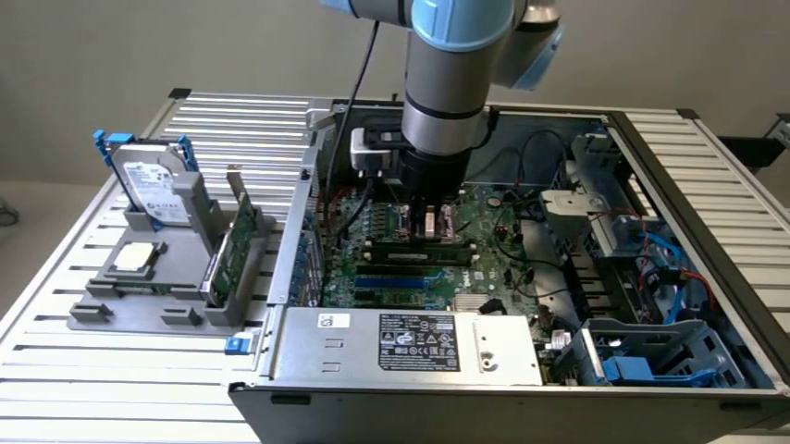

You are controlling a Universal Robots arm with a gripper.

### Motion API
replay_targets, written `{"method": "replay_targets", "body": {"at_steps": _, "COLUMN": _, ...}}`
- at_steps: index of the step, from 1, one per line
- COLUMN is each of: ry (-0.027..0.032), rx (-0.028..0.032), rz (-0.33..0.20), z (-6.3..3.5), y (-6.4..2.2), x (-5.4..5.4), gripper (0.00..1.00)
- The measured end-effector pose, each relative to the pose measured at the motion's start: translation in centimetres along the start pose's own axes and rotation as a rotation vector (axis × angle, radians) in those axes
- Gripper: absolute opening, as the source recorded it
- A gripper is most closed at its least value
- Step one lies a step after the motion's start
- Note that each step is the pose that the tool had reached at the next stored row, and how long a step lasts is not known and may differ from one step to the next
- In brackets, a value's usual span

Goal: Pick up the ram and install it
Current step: 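Press down the ram until it locks into place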

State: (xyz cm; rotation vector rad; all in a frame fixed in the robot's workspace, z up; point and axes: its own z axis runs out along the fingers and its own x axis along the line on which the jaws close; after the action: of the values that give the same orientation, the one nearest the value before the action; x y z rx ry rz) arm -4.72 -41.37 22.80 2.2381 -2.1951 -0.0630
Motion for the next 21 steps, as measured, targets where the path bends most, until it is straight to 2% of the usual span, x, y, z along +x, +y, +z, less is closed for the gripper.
{"method": "replay_targets", "body": {"at_steps": 8, "ry": -0.0013, "rx": -0.0009, "rz": 0.000, "z": 0.26, "y": -0.01, "x": 0.0, "gripper": 0.11}}
{"method": "replay_targets", "body": {"at_steps": 9, "ry": -0.0033, "rx": -0.0005, "rz": 0.000, "z": 0.05, "y": -0.02, "x": 0.0, "gripper": 0.11}}
{"method": "replay_targets", "body": {"at_steps": 11, "ry": -0.0011, "rx": -0.0027, "rz": 0.000, "z": -0.86, "y": 0.02, "x": 0.0, "gripper": 0.11}}
{"method": "replay_targets", "body": {"at_steps": 15, "ry": -0.0009, "rx": -0.0073, "rz": 0.000, "z": -2.44, "y": -0.01, "x": 0.0, "gripper": 0.11}}
{"method": "replay_targets", "body": {"at_steps": 21, "ry": -0.0013, "rx": -0.0081, "rz": 0.000, "z": -3.59, "y": -0.76, "x": 0.3, "gripper": 0.11}}
